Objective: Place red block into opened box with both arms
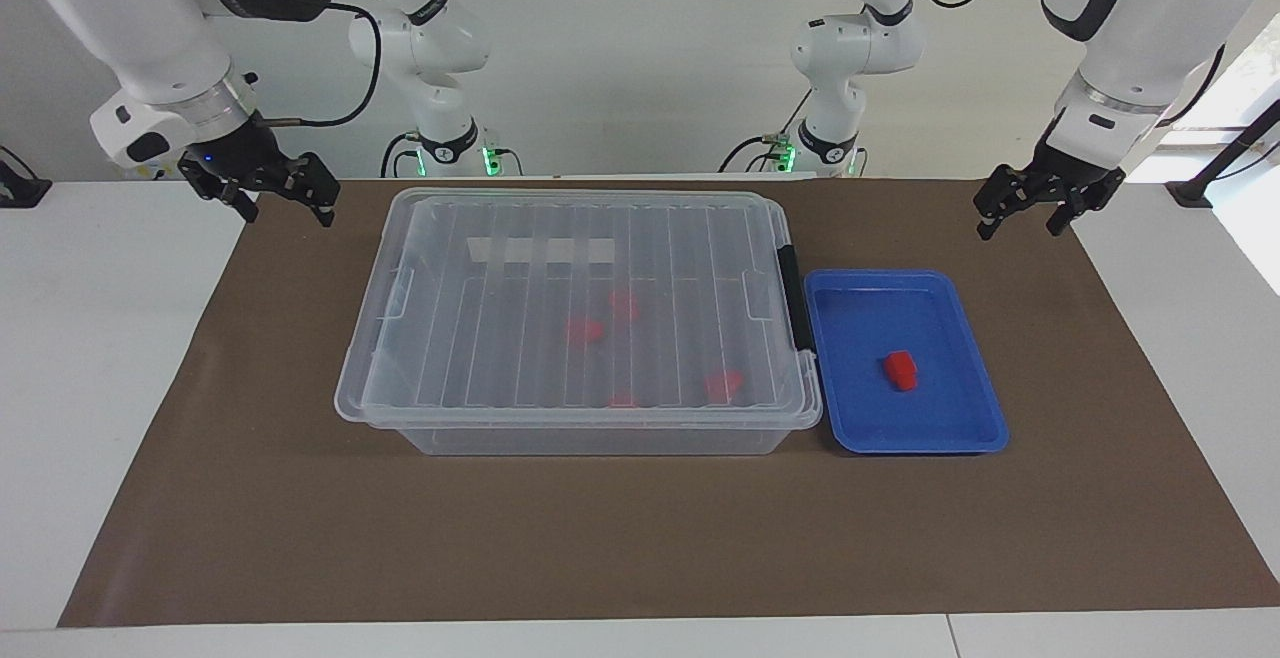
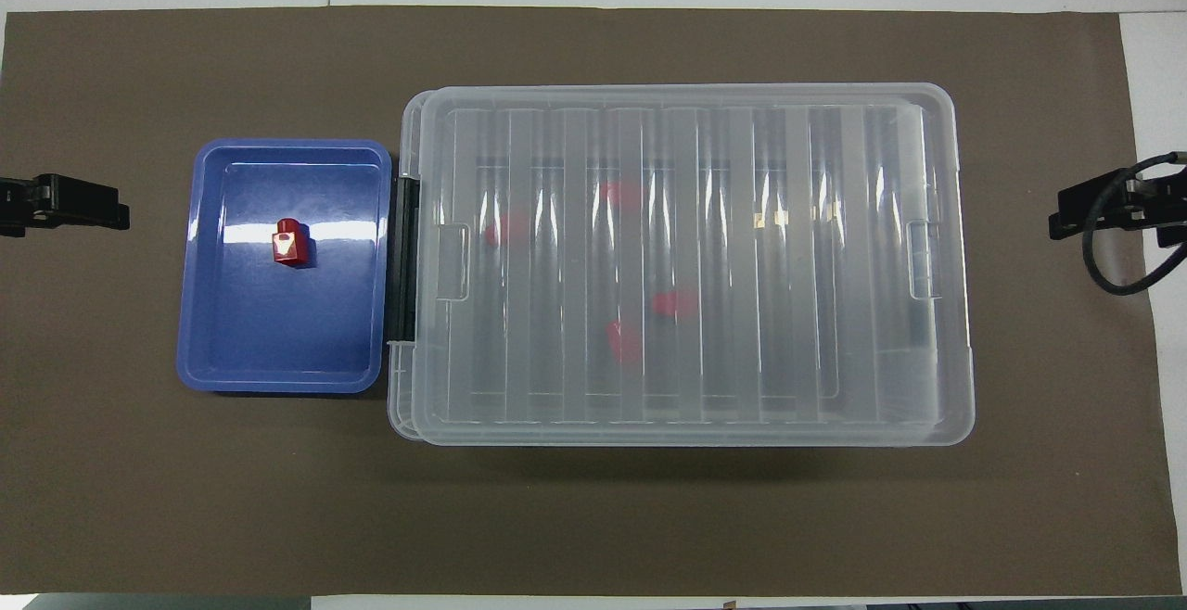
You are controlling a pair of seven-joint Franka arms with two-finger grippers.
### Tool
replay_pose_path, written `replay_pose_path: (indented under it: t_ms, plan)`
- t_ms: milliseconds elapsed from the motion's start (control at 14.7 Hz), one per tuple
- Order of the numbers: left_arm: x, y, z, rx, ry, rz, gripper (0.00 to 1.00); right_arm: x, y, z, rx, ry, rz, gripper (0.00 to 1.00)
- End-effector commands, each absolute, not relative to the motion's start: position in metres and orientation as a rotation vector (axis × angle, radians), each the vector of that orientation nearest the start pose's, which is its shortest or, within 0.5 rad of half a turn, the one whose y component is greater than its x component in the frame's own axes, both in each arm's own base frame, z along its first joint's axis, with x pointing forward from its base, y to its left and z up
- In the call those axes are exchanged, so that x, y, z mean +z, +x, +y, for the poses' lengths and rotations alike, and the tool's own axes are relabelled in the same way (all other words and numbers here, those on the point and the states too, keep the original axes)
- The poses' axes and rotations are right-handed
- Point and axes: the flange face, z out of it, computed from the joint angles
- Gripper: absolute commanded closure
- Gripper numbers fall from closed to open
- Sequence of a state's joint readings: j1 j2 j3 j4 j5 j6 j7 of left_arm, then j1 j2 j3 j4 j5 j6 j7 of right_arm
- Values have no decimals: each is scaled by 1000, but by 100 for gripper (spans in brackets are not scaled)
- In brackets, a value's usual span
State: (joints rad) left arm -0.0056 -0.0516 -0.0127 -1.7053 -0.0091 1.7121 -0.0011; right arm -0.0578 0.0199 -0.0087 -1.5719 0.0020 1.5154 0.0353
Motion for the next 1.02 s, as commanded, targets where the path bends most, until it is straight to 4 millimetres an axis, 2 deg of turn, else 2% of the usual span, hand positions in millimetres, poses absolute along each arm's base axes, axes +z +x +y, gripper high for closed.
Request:
replay_pose_path:
  t_ms: [0,409,545,681,817,953]
  plan:
    - [607,544,-9,-82,-3165,6,0,610,553,-38,128,-3144,121,0]
    - [607,544,-9,-85,-3164,6,0,608,552,-42,129,-3127,137,0]
    - [607,544,-9,-85,-3164,6,0,603,550,-33,136,-3123,136,0]
    - [607,544,-9,-85,-3164,6,0,599,558,-11,66,-3128,137,0]
    - [608,544,-9,-87,-3164,6,0,578,561,-6,87,-3124,188,0]
    - [607,544,-9,-85,-3164,6,0,550,563,4,88,-3124,164,0]
